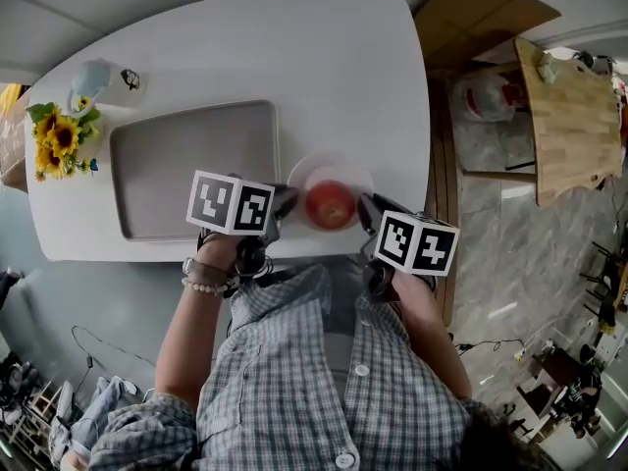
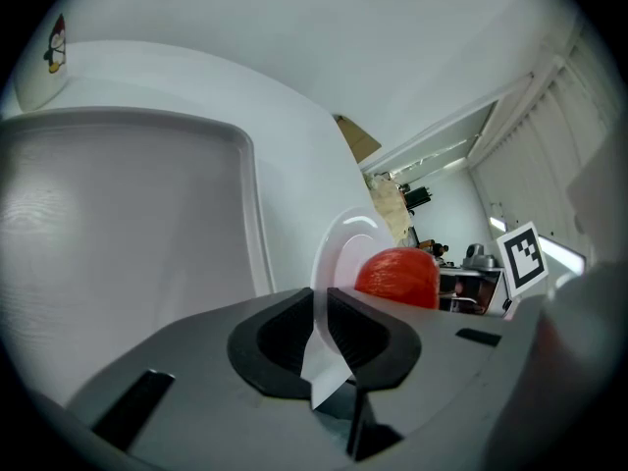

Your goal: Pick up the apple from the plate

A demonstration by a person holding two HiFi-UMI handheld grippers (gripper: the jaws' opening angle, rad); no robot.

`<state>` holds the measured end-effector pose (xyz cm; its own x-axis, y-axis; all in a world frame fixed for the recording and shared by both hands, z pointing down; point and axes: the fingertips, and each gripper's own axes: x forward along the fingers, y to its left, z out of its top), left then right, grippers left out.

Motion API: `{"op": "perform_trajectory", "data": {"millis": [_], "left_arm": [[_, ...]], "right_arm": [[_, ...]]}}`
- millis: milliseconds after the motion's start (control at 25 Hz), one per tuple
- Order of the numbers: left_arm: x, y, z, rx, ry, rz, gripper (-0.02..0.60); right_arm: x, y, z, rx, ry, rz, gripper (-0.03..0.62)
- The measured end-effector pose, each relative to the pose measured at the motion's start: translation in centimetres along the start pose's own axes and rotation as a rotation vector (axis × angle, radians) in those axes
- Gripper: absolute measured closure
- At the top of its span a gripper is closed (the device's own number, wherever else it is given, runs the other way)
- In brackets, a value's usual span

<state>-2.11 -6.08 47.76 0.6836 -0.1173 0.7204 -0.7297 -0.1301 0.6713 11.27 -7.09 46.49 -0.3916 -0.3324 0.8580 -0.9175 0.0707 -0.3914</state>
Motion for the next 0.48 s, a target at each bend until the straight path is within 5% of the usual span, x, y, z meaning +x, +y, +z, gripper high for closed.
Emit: {"op": "perform_trajectory", "data": {"millis": [480], "left_arm": [[4.7,-1.5,-0.3,0.023,0.054,0.064,0.531]], "right_arm": [[0.3,-4.9,-0.9,0.034,0.034,0.004,0.525]]}}
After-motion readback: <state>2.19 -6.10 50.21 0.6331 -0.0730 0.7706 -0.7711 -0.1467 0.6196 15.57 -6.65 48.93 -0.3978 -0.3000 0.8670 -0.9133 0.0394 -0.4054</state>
